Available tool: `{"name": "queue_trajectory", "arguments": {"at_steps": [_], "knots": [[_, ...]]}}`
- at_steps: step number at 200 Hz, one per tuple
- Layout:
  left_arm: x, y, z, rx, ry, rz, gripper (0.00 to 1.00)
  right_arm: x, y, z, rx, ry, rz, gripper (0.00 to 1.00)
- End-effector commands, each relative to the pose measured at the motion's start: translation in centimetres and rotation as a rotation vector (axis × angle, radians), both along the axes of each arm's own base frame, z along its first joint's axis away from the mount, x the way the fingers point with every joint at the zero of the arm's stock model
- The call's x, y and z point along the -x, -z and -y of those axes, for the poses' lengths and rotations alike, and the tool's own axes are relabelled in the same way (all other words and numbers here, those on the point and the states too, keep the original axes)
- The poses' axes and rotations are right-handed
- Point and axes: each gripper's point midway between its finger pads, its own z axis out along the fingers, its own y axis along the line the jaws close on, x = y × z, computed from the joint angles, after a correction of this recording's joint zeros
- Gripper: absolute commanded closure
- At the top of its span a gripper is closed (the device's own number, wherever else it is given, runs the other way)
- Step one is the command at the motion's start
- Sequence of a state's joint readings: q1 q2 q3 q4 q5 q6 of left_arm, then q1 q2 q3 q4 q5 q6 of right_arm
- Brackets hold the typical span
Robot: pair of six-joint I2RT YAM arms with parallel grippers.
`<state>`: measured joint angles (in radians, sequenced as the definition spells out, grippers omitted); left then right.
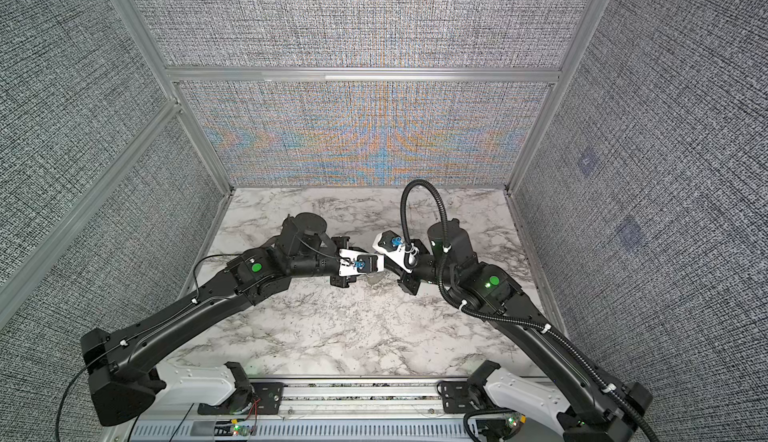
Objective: Remove the keys from the keyring
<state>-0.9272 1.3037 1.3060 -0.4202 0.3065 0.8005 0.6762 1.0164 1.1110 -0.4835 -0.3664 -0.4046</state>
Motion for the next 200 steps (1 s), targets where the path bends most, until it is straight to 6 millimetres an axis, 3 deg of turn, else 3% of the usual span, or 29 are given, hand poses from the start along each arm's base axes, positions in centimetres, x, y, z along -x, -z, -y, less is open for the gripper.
{"name": "queue_trajectory", "arguments": {"at_steps": [1,110,156,200], "knots": [[-0.5,0.1,-0.1,-0.021,-0.022,0.010,0.86,0.7,-0.2,-0.3,-0.010,-0.043,0.009,1.00],[0.1,0.0,0.3,-0.003,0.009,-0.076,1.00,0.9,-0.8,0.0,-0.013,-0.053,0.077,1.00],[-0.2,-2.2,-0.8,0.169,0.048,-0.204,1.00,0.2,-1.9,1.4,-0.044,0.035,0.179,0.78],[-0.3,-4.4,-2.0,0.357,0.094,-0.297,1.00,0.1,-2.9,1.6,-0.077,0.049,0.215,0.72]]}}
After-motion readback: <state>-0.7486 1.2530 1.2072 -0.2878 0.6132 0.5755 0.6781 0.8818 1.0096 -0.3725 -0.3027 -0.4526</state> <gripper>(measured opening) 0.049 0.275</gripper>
